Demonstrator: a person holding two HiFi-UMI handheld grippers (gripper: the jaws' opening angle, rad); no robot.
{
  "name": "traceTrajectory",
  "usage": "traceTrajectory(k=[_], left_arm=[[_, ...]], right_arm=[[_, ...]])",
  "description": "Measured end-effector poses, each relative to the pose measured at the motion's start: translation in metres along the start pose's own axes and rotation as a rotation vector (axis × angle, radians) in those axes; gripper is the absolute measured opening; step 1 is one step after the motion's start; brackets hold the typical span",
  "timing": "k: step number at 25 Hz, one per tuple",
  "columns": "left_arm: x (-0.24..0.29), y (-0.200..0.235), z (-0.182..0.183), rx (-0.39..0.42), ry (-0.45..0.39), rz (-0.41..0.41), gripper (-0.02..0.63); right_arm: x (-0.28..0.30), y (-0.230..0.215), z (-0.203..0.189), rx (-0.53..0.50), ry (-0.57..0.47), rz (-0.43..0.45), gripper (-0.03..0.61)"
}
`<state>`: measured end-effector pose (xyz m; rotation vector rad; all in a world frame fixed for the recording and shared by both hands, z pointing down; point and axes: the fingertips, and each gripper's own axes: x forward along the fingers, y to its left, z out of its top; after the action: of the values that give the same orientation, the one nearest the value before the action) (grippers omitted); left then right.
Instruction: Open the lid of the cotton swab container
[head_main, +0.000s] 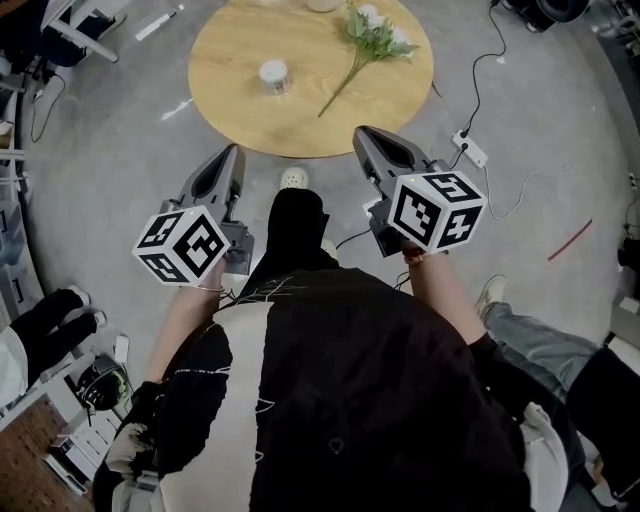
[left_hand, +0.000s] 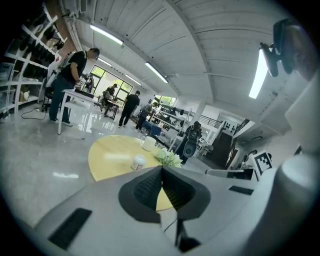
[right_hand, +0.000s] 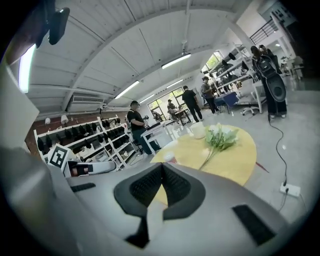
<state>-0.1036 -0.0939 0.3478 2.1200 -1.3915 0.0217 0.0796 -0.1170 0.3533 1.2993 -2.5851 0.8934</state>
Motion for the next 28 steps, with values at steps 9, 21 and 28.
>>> traceTrajectory(k=[9,21,28], left_arm=[[0.043,0.026,-0.019,-0.07,0.074,0.007,0.012],[0.097,0.08,-0.028,0.016,0.223,0.038,0.16],[0.125,0.096,-0.042,0.124,0.315,0.011,0.259]], right_arm=[[0.011,-0.037,-0.001,0.042,0.025,-0.082,0.006],[0.051,-0.067,0.01,0.117,0.056,-0.108,0.006],[0.069,-0.082,-0.004,0.151,0.091,-0.13,0.006]])
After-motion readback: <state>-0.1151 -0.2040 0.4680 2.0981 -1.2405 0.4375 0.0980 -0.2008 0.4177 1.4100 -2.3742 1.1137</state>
